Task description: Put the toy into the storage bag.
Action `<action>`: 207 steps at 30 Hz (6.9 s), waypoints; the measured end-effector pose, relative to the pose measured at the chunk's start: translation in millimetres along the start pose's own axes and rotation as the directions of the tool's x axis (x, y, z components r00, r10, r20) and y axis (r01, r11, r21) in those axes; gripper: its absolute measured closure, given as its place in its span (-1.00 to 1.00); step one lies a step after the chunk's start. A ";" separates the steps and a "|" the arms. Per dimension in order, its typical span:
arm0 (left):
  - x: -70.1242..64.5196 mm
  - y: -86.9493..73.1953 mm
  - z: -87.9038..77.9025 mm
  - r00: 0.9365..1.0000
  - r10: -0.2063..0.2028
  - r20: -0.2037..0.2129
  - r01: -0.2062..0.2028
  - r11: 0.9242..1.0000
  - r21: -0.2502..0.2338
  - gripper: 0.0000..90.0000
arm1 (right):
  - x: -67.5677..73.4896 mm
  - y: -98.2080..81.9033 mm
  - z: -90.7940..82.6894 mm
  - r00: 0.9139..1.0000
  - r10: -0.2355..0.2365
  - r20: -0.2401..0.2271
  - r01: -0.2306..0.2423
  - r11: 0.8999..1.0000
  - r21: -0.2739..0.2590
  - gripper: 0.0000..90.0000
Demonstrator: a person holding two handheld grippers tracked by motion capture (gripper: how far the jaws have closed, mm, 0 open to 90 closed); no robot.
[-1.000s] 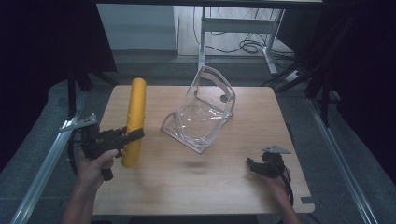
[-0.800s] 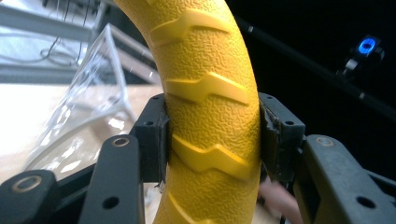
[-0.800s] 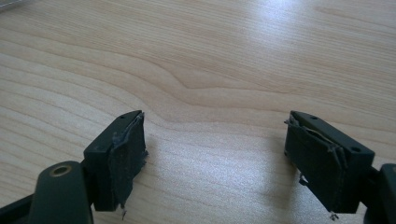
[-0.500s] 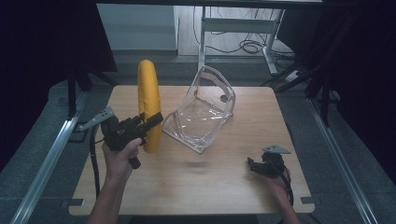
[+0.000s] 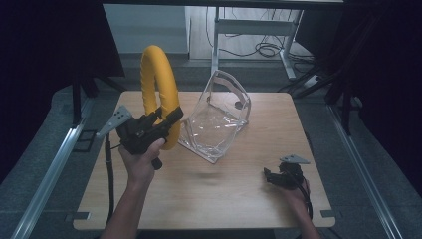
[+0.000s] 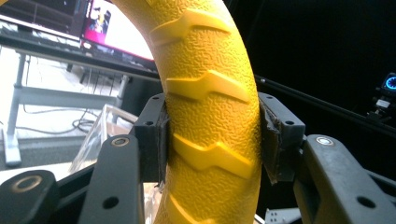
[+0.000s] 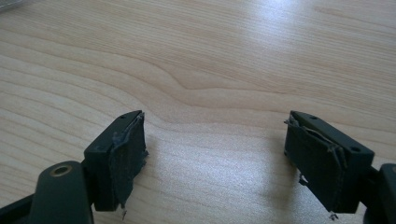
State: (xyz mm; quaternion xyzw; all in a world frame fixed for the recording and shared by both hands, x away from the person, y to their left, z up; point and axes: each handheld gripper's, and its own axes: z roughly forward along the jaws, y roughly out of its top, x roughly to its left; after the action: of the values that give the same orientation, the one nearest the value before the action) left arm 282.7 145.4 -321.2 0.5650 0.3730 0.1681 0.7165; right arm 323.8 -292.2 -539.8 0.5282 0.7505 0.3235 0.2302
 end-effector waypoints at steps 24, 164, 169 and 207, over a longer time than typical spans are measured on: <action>-32.2 12.8 45.6 0.996 0.046 0.080 -0.044 0.999 -0.026 0.13 | -0.4 0.3 0.7 1.000 0.001 0.002 -0.001 1.000 -0.003 -0.53; 19.5 -91.0 117.4 0.992 -0.128 0.005 0.124 0.972 0.201 -0.14 | -0.6 0.2 0.0 1.000 0.009 0.003 -0.009 1.000 -0.002 -0.51; 27.0 -86.2 97.5 0.994 -0.108 0.002 0.105 0.969 0.223 -0.18 | -0.5 0.2 0.2 1.000 0.007 0.005 -0.007 1.000 -0.003 -0.51; 63.4 -109.1 0.4 0.998 -0.056 -0.035 0.065 0.918 0.391 -0.23 | -0.7 0.2 0.2 1.000 0.009 0.012 -0.009 1.000 -0.002 -0.51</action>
State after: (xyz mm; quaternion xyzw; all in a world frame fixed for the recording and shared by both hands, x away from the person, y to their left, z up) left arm 305.5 153.9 -445.1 0.6832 0.4246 0.0741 0.5895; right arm 324.4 -292.8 -539.8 0.5332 0.7465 0.3220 0.2338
